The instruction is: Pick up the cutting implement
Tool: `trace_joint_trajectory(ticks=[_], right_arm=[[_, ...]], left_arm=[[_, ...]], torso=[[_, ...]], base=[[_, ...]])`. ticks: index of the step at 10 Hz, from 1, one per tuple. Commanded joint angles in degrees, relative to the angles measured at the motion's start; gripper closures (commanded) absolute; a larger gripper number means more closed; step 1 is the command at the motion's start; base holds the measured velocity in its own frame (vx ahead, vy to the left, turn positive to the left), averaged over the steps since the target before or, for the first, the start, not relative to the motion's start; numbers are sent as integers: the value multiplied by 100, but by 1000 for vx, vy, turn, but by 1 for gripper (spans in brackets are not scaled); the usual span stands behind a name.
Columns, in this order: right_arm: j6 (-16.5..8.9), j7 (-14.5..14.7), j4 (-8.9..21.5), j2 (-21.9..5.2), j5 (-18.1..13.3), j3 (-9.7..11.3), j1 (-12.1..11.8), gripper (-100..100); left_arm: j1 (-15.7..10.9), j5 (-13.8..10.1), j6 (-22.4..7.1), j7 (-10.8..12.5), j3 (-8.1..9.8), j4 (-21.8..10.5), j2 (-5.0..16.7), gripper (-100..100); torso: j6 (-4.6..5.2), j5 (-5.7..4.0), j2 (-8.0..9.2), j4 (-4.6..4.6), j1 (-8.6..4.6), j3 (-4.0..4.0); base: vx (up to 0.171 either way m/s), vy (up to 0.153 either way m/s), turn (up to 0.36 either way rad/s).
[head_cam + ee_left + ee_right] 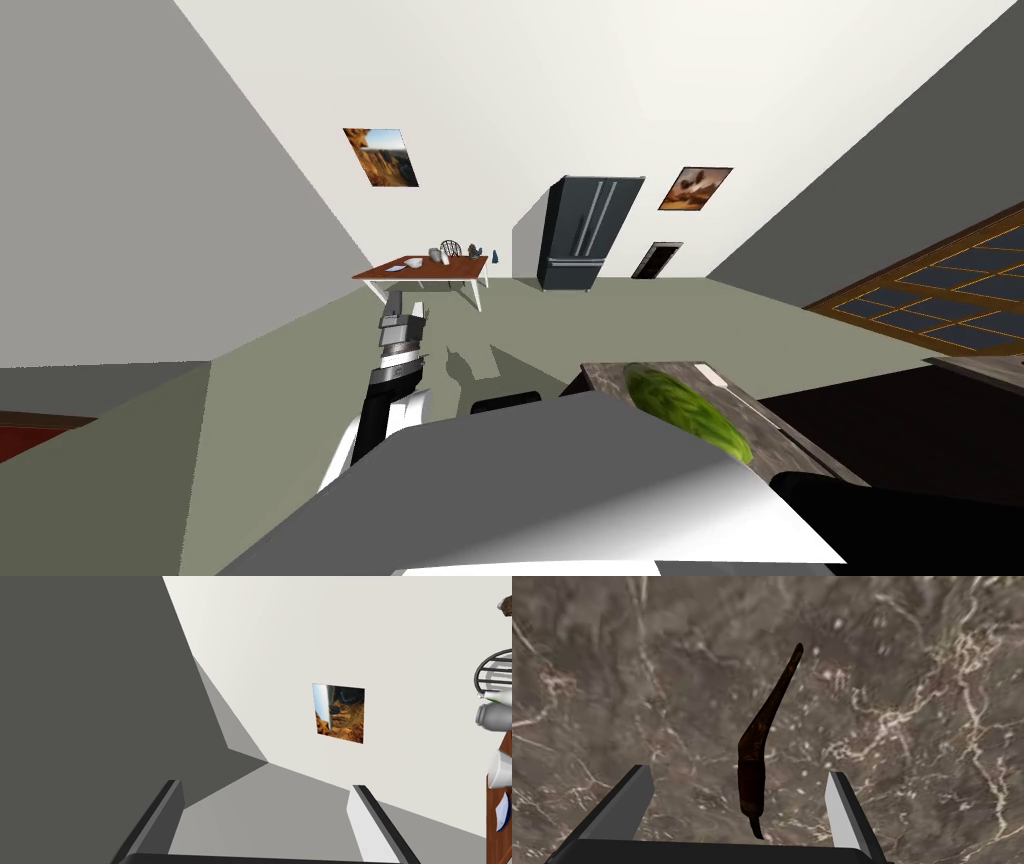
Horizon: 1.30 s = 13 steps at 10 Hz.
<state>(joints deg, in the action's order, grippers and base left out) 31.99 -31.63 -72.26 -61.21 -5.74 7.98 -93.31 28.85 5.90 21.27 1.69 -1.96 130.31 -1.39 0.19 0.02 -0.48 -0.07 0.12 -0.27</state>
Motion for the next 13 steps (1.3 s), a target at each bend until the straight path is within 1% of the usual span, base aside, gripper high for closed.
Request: trace_joint_trajectory(ticks=[1, 2, 5, 6, 7, 11, 12, 13], right_arm=[[0, 0, 0, 0, 0, 0, 0, 0], [-51, 41, 74, 102, -42, 98, 165, -100], [-156, 122, 220, 308, -125, 294, 498, -100], [-112, 99, 210, 256, -106, 252, 429, -100], [-120, 102, 214, 259, -108, 257, 436, 100], [-106, 121, 205, 248, -118, 256, 440, 100], [-107, 118, 206, 249, -117, 256, 440, 0], [-86, 68, 122, 171, -70, 163, 276, 100]], left_arm=[[0, 0, 0, 0, 0, 0, 0, 0], [0, 0, 0, 0, 0, 0, 0, 0], [0, 0, 0, 0, 0, 0, 0, 0], [0, 0, 0, 0, 0, 0, 0, 0], [0, 0, 0, 0, 0, 0, 0, 0], [0, 0, 0, 0, 0, 0, 0, 0], [0, 0, 0, 0, 0, 0, 0, 0], [0, 0, 0, 0, 0, 0, 0, 0]], torso=[[0, 0, 0, 0, 0, 0], [0, 2, 7, 2, 9, 4], [2, 3, 12, 4, 12, 8], [2, -1, 12, 6, 11, 9], [3, -4, 16, 8, 9, 12], [16, -6, 28, 11, 2, 19], [15, -6, 29, 12, 2, 20], [14, -6, 29, 12, 2, 20]], base=[[5, -6, 0], [1, -22, -3], [7, -6, -23], [0, 0, 0], [0, 0, 0], [0, 1, 3], [0, 0, 0], [-4, 0, 14]])
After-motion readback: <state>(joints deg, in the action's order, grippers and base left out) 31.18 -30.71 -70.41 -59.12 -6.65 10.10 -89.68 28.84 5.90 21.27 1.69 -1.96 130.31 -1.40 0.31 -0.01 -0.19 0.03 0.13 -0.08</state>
